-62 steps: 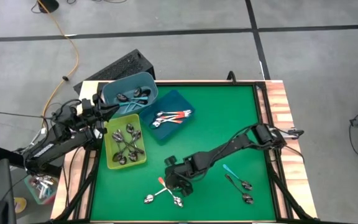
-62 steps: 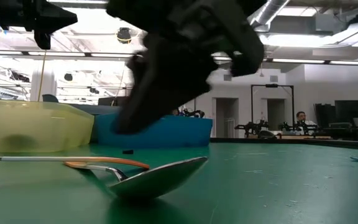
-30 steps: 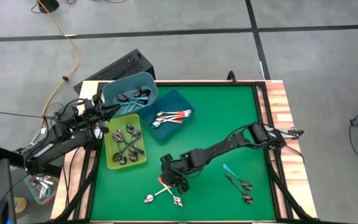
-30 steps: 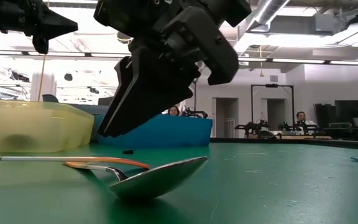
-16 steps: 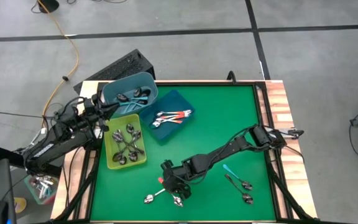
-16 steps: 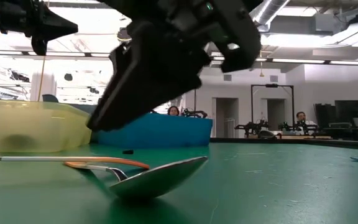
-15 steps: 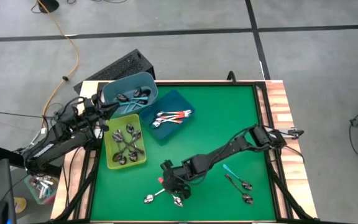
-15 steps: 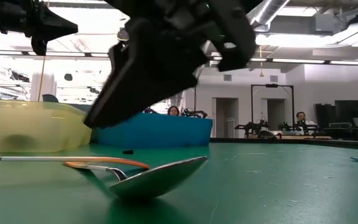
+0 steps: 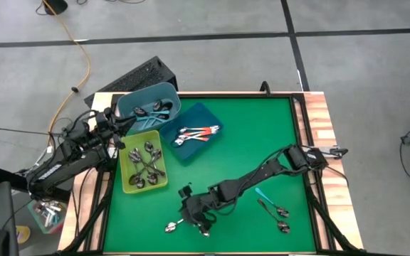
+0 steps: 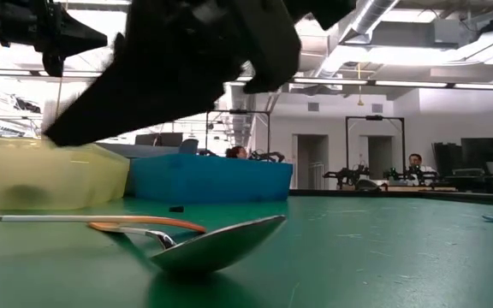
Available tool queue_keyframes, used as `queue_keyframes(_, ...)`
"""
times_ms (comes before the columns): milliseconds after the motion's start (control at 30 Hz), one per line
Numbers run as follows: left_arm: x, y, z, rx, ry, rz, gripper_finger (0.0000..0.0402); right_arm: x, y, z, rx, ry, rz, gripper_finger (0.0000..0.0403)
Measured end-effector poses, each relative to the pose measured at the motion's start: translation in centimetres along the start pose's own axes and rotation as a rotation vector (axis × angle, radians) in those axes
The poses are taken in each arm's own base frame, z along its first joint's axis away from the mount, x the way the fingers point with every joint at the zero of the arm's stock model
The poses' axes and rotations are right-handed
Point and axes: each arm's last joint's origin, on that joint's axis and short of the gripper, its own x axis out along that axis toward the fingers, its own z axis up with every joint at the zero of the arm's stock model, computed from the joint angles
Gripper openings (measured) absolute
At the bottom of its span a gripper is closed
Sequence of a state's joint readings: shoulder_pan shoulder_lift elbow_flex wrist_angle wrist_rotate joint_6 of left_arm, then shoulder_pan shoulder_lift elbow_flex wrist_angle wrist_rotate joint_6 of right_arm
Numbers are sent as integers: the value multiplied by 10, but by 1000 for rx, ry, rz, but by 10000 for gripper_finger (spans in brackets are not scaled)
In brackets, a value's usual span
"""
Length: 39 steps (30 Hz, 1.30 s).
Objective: Sort silverware by color (type)
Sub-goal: Put the orange spoon into the blue bin
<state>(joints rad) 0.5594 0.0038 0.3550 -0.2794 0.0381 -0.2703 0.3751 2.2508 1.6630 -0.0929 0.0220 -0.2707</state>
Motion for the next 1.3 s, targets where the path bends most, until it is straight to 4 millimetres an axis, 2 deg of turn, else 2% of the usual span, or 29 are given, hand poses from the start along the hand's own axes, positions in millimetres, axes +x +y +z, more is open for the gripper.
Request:
queue_keyframes(167, 0, -1, 0, -4, 7, -23, 29, 18, 11, -12, -3, 29, 40, 183)
queue_keyframes(400, 0, -1, -1, -5, 12, -32, 29, 35, 3, -11, 12, 5, 72, 183)
queue_keyframes(767, 0, 1, -4, 6, 47, -5, 29, 35, -5, -18, 78, 66, 124, 177)
queue_keyframes(1000, 0, 1, -5, 9, 48, 8, 29, 34, -12, -25, 131, 120, 124, 138)
queue_keyframes(1300, 0, 1, -5, 13, 48, 10, 29, 34, -12, -25, 132, 122, 122, 54)
